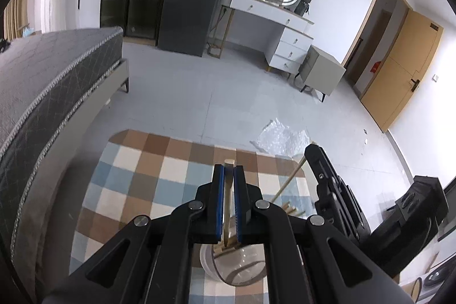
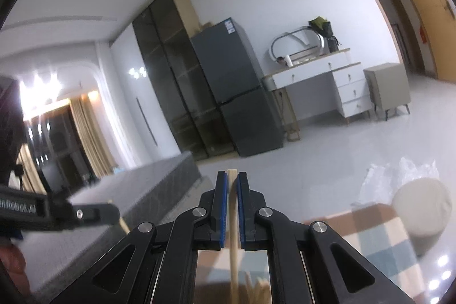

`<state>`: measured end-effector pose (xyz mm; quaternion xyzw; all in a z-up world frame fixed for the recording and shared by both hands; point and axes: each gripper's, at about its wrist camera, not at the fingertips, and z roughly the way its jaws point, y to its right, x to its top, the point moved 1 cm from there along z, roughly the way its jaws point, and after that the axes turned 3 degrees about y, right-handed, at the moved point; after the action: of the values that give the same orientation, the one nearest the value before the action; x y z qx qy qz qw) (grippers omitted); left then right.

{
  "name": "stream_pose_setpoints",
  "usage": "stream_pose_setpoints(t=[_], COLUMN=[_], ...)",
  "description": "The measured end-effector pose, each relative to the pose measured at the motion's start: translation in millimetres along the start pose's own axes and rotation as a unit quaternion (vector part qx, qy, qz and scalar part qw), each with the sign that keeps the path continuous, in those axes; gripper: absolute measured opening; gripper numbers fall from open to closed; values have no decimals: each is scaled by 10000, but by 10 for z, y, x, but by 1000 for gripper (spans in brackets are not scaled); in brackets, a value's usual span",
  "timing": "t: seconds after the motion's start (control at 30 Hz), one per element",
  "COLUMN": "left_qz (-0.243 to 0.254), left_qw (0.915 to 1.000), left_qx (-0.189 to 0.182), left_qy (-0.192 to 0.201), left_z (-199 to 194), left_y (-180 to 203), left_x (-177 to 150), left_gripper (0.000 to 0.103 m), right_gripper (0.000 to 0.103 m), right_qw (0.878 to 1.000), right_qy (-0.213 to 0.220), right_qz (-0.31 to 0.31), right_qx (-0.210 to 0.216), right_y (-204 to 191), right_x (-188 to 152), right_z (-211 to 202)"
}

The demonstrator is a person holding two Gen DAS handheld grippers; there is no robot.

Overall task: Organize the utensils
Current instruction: 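Lift both held chopsticks and carry them over the grey holder, then open both grippers to drop the chopsticks into the holder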

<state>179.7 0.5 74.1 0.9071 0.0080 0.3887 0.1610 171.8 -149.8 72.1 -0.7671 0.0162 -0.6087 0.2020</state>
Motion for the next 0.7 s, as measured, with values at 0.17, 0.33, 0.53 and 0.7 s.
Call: stream_pose_setpoints(t=[0.17, 0.33, 0.53, 0.7], left_qz=[-214, -187, -243, -278], left_qw=[9989, 9970, 9935, 9976], left_qx=[-191, -402, -618, -461], left_qy=[-364, -637, -922, -440], left_z=[46, 64, 49, -293], left_y=[0, 45, 101, 89], left_x=[-118, -209, -265, -276], left_gripper=[2, 2, 23, 48], right_gripper=[6, 6, 13, 33], right_qw=[9991, 9965, 9932, 9942], right_qy=[-338, -762, -1067, -1004], right_qz=[-225, -295, -420, -366], right_qx=[119, 201, 196, 100], right_y=[-20, -10, -45, 24], right_x=[-106, -211, -215, -154], right_z=[-121, -202, -344, -640])
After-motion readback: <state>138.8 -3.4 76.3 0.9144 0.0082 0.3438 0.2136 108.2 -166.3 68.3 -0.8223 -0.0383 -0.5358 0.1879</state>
